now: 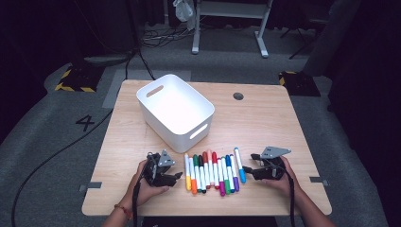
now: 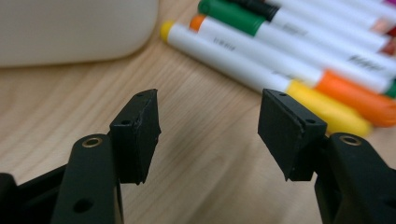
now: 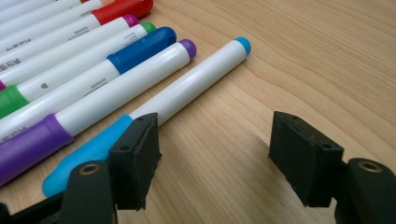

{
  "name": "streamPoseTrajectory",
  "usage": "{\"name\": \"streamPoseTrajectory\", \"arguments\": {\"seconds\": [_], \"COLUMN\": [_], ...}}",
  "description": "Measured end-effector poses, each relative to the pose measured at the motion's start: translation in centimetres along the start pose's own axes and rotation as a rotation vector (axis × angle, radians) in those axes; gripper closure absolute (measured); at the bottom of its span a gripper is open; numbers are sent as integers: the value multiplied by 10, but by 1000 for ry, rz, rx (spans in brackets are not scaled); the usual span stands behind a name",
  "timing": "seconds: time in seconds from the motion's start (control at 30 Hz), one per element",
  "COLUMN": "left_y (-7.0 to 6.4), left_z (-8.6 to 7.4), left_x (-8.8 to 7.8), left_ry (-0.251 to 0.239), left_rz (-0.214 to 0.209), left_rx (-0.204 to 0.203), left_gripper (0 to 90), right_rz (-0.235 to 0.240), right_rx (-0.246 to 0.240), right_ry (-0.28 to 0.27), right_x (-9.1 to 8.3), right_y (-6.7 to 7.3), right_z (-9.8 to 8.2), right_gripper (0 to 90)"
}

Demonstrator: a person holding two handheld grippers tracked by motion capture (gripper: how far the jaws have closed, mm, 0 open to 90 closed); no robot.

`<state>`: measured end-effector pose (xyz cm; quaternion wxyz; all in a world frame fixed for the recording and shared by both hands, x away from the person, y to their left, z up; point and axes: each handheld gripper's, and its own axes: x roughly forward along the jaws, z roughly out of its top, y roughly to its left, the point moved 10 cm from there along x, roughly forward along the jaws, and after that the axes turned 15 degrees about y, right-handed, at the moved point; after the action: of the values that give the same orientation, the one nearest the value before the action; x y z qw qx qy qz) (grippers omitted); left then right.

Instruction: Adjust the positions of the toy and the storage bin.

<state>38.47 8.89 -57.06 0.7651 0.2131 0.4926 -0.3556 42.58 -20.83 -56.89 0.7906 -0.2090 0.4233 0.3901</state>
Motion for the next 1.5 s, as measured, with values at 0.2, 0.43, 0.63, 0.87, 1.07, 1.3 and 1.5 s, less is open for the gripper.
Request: {"name": "streamPoseTrajectory", "arguments": {"seconds": [0.2, 0.43, 0.63, 0.87, 1.07, 1.3, 1.5], "left_y": [-8, -29, -47, -67, -72, -45, -17], "left_z": [24, 49, 88, 108, 104, 102, 102], "left_x": [9, 25, 44, 49, 7, -65, -111], "left_ry": [-13, -18, -38, -57, -136, -262, -358], "left_rz": [-34, -25, -31, -89, -104, -41, 20], "left_rx": [29, 49, 63, 101, 164, 145, 137], "left_gripper": [386, 338, 334, 291, 268, 225, 238], "right_rz": [-6, -25, -34, -65, -70, -66, -70], "right_rx": [6, 35, 46, 114, 119, 120, 119], "right_ry": [3, 18, 30, 18, 13, 15, 15], "right_x": [-2, -16, -36, -48, -48, -48, -48], "right_y": [-3, -23, -51, -76, -76, -77, -77], "right_z": [-3, -24, -53, -70, -71, -70, -70], "right_gripper": [330, 320, 319, 320, 319, 310, 311]}}
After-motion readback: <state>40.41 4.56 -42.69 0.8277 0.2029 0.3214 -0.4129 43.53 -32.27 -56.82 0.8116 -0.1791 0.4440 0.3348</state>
